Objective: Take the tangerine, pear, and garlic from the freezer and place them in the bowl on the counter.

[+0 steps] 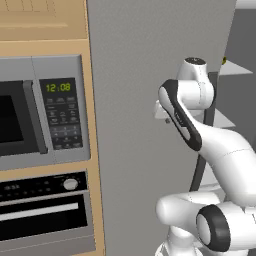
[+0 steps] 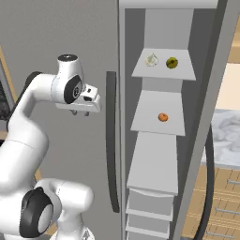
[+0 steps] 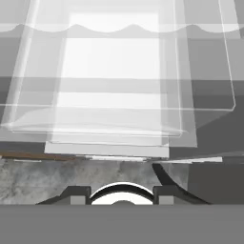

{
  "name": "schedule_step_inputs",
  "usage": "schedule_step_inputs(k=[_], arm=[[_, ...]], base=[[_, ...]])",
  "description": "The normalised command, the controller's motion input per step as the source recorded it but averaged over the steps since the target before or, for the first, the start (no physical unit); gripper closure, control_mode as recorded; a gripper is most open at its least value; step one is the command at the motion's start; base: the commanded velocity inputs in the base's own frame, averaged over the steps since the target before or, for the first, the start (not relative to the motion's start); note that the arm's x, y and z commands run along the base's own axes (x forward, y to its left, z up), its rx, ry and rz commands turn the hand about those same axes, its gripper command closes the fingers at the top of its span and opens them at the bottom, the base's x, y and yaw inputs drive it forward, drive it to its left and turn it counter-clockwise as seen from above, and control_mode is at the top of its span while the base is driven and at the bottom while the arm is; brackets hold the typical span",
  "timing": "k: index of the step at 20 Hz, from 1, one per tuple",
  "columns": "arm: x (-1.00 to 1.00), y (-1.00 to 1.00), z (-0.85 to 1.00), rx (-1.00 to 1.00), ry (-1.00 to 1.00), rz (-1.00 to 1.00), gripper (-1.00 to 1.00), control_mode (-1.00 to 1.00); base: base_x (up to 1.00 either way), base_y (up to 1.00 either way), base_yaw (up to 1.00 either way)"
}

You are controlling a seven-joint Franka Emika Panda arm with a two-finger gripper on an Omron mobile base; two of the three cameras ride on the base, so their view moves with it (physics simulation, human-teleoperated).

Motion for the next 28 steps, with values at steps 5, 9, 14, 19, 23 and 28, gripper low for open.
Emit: schedule_step_inputs(k=[5,9,14,19,23,28], arm=[[-0.44,0.00,0.00,0.00,-0.01,0.00,-1.00,-1.00],[-0.77,0.00,0.00,0.00,-0.12,-0.01,-1.00,-1.00],[-0.68,0.00,0.00,0.00,-0.14,0.00,-1.00,-1.00],[-0.48,0.00,0.16,0.00,-0.19,0.00,-1.00,-1.00],[-0.36,0.00,0.22,0.00,-0.13,0.00,-1.00,-1.00],[-0.14,-0.01,0.20,0.00,-0.07,0.00,-1.00,1.00]], base=[[0.00,0.00,0.00],[0.00,0.00,0.00],[0.00,0.00,0.00],[0.00,0.00,0.00],[0.00,0.00,0.00],[-0.20,-0.09,0.00]])
